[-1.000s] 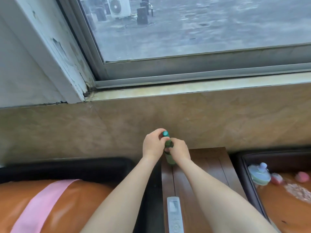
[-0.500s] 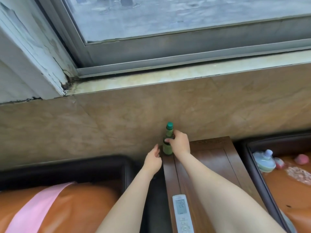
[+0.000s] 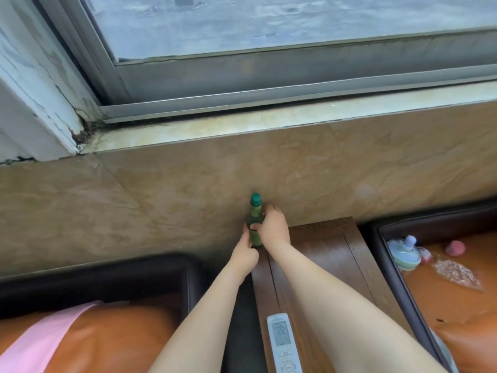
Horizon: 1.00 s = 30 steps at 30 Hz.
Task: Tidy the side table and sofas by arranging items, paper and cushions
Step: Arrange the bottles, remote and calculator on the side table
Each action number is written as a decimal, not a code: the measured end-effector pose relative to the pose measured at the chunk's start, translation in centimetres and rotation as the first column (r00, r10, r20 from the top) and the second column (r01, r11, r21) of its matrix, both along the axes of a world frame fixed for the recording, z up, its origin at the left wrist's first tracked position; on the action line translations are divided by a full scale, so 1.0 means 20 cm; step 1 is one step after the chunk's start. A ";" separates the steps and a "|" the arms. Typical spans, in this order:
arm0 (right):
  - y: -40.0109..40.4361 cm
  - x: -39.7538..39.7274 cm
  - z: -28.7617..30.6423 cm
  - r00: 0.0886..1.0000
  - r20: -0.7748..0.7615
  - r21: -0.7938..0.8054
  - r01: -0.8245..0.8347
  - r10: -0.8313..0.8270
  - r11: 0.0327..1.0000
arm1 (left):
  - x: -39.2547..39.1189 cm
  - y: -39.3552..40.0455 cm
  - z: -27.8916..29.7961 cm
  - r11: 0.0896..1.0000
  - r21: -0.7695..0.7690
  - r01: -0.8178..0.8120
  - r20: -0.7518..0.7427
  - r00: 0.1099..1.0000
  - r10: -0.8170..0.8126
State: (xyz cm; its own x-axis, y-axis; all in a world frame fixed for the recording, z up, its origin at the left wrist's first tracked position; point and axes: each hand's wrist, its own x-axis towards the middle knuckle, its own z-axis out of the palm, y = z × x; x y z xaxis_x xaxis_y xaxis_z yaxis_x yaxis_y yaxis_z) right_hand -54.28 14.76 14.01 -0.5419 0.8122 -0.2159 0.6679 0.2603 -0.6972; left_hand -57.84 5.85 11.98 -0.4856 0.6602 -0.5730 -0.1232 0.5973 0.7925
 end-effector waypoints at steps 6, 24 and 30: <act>-0.07 0.11 -0.06 0.977 0.193 0.103 -0.111 0.089 0.989 | 0.03 -0.03 -0.01 0.990 -0.081 0.120 -0.225 0.965 -0.135; 0.00 1.01 0.04 0.845 0.500 0.145 -0.298 0.190 0.943 | 0.73 -0.01 0.16 0.666 -0.694 0.272 -0.555 0.388 -0.736; 0.12 1.46 0.03 0.828 0.517 0.108 -0.317 0.219 0.942 | 1.19 0.10 0.19 0.694 -0.659 0.290 -0.557 0.432 -0.710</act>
